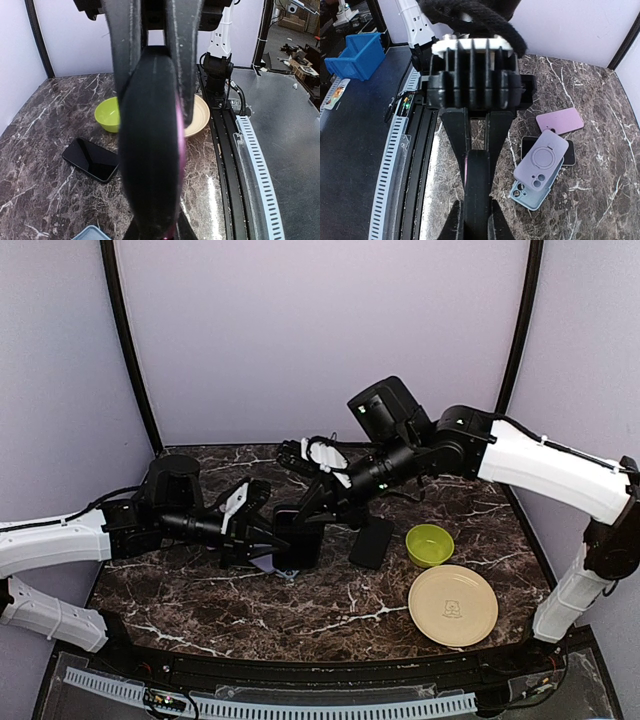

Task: Put the phone into the phone case
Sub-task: Press the corner of the phone case at the top corners, then pass from the left arm to the right, then press the corner of the phone case at the top left corner of the phone case, then pass from the right arm to the left

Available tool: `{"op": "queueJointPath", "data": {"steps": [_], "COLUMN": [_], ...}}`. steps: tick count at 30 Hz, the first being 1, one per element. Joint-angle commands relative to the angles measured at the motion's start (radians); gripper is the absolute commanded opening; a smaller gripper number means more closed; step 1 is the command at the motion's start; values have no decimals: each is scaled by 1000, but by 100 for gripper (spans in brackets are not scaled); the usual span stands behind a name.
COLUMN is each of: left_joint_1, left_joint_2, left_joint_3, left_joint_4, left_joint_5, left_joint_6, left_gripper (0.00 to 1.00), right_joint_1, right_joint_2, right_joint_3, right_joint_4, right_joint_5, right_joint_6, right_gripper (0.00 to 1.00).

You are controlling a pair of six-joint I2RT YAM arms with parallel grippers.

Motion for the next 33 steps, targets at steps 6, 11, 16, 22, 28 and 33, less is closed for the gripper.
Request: {"op": "queueJointPath", "data": {"steps": [6,11,16,22,28,33], "left_joint_1": [-7,-8,-8,-7,-7,-7], "left_joint_2": [-19,-3,4,-16,-36,-40], "left_joint_3": [47,46,52,43,32,31], "left_joint_4": [93,135,141,158,158,159], "left_joint_5": [32,68,58,39,12,-2], "left_joint_6": [-27,-86,-105,-105,-88,-84], "left_gripper": [11,38,25,23,15,0], "right_joint_1": [2,3,4,4,4,4], "right_joint_2": [-16,-42,-58,-54,-51,-50], "right_joint_3": [13,-4,-14,-17,-14,-16], "right_joint_4": [48,85,96,72,62,60], "right_joint_5": [10,-23,-30,-32,-44,-43], "right_joint_6": [16,31,35,26,24,29], "right_gripper": [0,0,0,0,0,0]}}
